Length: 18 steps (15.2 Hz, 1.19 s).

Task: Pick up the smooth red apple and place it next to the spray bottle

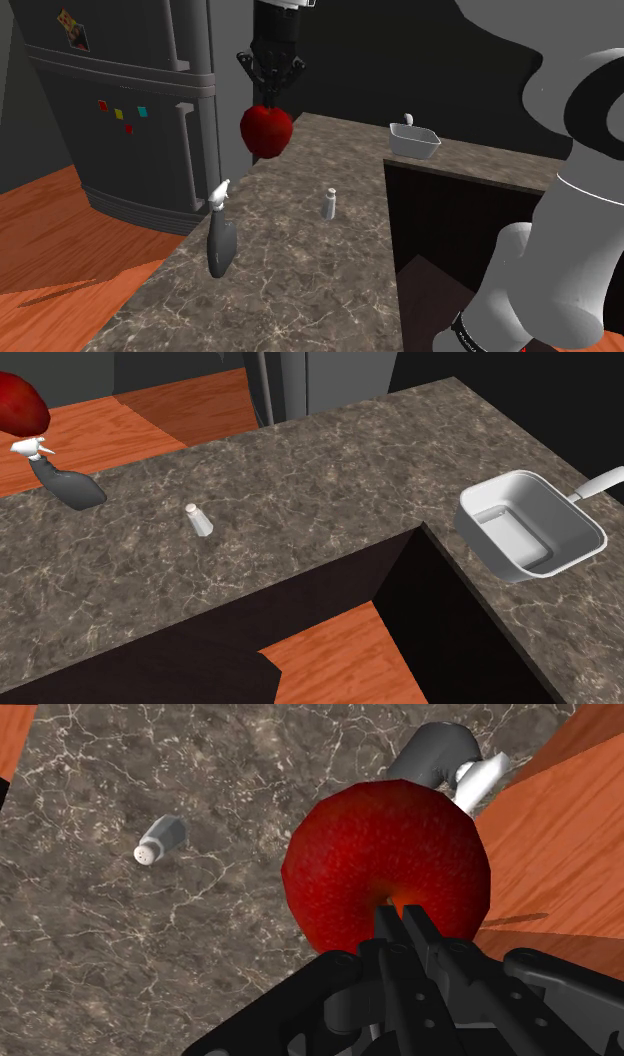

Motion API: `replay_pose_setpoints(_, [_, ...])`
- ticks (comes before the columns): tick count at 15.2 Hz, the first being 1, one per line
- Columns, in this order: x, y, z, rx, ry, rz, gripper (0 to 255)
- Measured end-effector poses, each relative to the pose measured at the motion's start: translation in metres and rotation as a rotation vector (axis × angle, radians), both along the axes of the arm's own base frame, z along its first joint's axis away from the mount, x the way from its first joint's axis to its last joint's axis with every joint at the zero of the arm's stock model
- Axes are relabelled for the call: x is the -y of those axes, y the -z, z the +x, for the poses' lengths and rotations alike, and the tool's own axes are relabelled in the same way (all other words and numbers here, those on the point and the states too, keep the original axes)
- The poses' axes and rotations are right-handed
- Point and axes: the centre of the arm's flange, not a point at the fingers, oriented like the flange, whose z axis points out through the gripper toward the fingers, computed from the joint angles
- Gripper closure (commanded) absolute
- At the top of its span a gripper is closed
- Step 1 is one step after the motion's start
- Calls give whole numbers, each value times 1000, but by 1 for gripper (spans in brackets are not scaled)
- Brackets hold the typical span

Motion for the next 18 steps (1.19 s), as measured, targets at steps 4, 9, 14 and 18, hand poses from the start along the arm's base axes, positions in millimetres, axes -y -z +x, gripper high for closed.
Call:
replay_pose_setpoints(4, [-1, 21, 0, 0, 0, 0, 255])
replay_pose_setpoints(9, [-1, 47, -1, 0, 1, 0, 255])
replay_pose_setpoints(14, [-1, 74, -1, 0, 0, 0, 255])
replay_pose_setpoints(18, [-1, 95, 0, 0, 0, 0, 255])
